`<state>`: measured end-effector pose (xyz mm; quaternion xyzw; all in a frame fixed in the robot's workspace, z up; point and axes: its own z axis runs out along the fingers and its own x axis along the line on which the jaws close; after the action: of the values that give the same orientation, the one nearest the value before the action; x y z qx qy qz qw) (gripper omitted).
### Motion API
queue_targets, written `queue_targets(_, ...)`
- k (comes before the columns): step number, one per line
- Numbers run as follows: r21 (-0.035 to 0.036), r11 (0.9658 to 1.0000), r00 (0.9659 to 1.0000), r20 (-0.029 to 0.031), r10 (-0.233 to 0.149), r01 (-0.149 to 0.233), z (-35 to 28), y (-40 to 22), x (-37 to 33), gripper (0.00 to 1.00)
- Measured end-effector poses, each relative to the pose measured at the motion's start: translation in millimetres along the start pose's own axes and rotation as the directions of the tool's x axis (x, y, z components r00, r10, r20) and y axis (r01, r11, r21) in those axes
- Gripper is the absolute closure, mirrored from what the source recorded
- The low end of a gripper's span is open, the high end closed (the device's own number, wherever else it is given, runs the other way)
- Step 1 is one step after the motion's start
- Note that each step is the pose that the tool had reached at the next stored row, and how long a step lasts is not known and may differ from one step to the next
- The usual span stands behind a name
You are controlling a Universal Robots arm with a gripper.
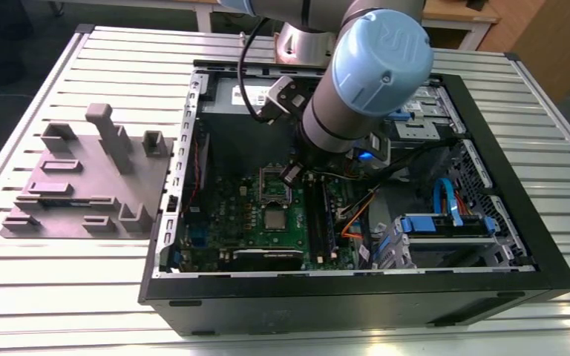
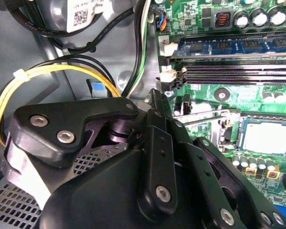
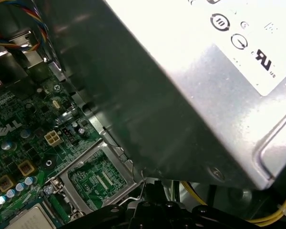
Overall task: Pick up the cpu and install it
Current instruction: 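Close the cpu cover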
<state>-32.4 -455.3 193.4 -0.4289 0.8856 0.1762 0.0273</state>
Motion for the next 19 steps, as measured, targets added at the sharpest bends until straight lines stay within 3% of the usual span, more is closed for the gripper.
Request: queue_targets(19, 0.0087, 1.0000, 0.9999, -0.0134, 0.002, -0.002, -4.6, 2.8, 0.1, 0.90)
